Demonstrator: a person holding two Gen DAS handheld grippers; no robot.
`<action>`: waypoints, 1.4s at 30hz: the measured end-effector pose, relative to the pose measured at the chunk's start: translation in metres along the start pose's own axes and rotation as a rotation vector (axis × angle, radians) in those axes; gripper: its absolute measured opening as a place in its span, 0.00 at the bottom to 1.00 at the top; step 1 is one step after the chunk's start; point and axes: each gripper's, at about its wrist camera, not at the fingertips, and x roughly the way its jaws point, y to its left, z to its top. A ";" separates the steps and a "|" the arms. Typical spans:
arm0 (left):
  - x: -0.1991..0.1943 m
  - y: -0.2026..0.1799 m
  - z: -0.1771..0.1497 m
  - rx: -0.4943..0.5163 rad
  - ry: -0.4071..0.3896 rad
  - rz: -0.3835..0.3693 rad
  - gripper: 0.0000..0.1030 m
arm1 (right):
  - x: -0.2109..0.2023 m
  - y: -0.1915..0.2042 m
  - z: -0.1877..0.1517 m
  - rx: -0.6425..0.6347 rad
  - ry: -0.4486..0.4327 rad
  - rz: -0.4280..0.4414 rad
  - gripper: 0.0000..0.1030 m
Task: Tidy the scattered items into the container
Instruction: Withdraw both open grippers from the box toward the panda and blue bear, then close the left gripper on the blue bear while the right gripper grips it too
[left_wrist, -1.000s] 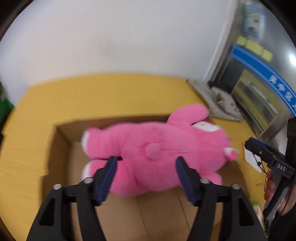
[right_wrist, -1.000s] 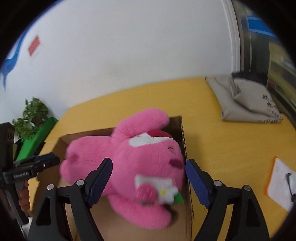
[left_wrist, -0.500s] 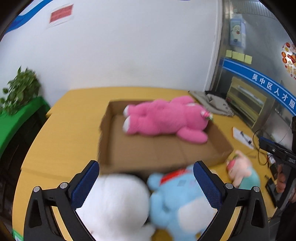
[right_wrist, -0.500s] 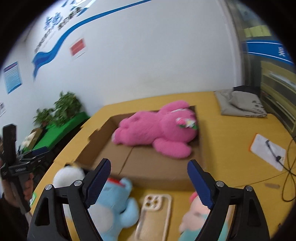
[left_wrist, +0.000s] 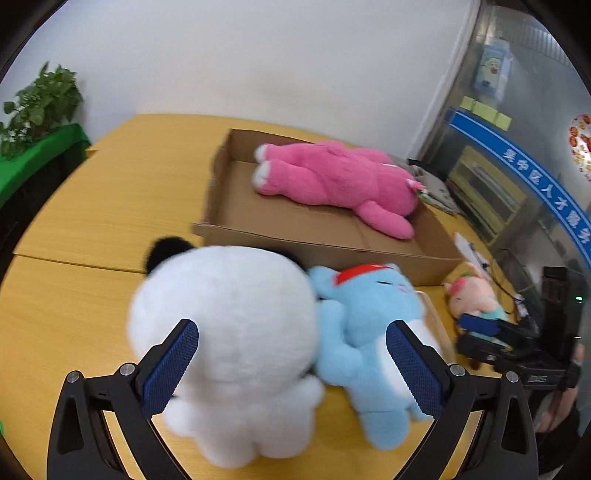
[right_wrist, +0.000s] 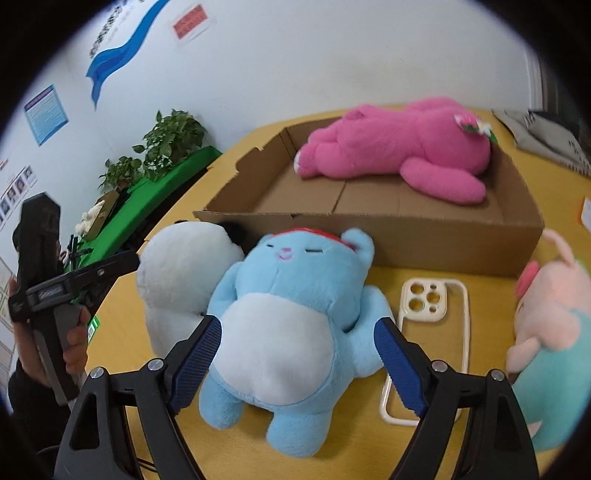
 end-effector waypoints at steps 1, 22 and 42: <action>0.005 -0.010 -0.001 0.013 0.008 -0.027 1.00 | 0.001 -0.002 -0.002 0.009 0.001 -0.011 0.82; 0.078 -0.022 -0.007 0.055 0.163 -0.011 0.94 | 0.059 -0.058 -0.007 0.167 0.141 -0.069 0.52; 0.083 -0.024 -0.015 -0.019 0.261 -0.092 0.23 | 0.060 -0.051 -0.013 0.030 0.168 -0.128 0.17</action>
